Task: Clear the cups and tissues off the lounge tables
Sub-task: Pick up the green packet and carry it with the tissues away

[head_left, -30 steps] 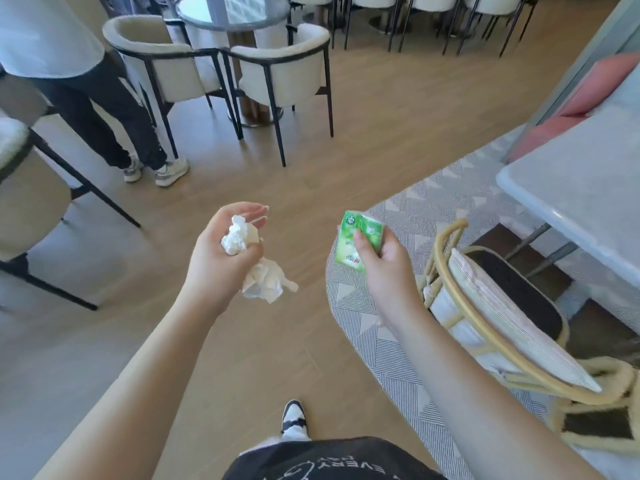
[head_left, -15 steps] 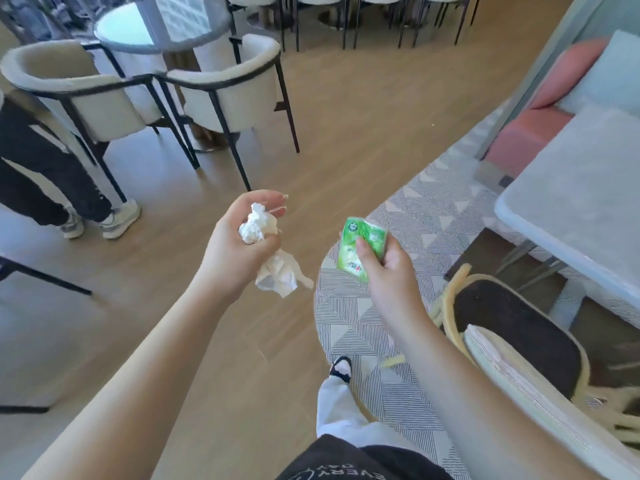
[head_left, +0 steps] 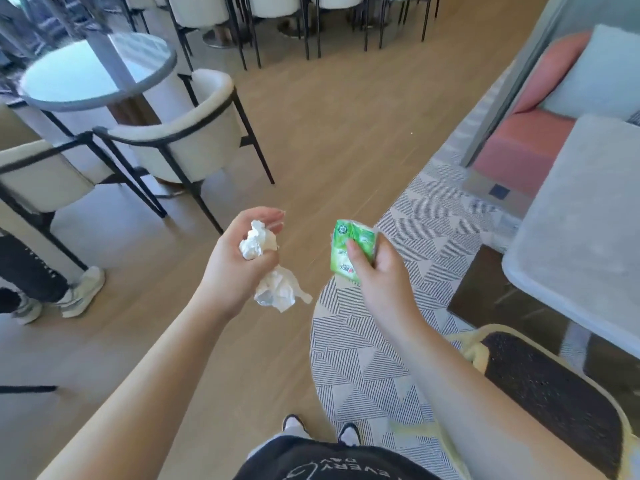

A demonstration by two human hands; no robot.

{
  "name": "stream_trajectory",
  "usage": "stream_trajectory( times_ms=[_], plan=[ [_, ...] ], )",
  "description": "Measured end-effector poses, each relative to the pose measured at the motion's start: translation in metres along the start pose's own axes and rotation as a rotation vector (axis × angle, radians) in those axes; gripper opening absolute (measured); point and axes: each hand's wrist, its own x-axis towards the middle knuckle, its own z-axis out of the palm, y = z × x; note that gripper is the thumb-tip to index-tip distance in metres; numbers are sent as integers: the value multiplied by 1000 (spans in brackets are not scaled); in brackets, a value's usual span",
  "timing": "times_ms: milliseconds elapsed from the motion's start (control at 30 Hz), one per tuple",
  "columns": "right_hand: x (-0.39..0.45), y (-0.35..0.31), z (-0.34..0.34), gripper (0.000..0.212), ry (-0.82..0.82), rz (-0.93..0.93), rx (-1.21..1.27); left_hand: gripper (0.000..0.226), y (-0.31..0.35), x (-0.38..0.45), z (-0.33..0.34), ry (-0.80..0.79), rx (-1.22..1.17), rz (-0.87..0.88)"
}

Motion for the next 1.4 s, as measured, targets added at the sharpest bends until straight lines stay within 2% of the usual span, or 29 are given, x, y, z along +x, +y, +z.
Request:
stream_trajectory(
  times_ms=[333, 500, 867, 1100, 1400],
  plan=[
    [179, -8, 67, 14, 69, 52, -29, 57, -37, 202, -30, -74, 31, -35],
    [255, -29, 80, 6, 142, -12, -48, 59, -30, 307, -43, -137, 9, -23],
    [411, -25, 20, 3, 345, 8, -44, 58, -22, 478, 36, -326, -23, 54],
    [536, -38, -34, 6, 334, 17, 12, 56, -4, 589, 95, -295, -7, 30],
    [686, -72, -98, 12, 365, -78, -10, 58, 37, 728, 163, -320, 9, 95]
  ],
)
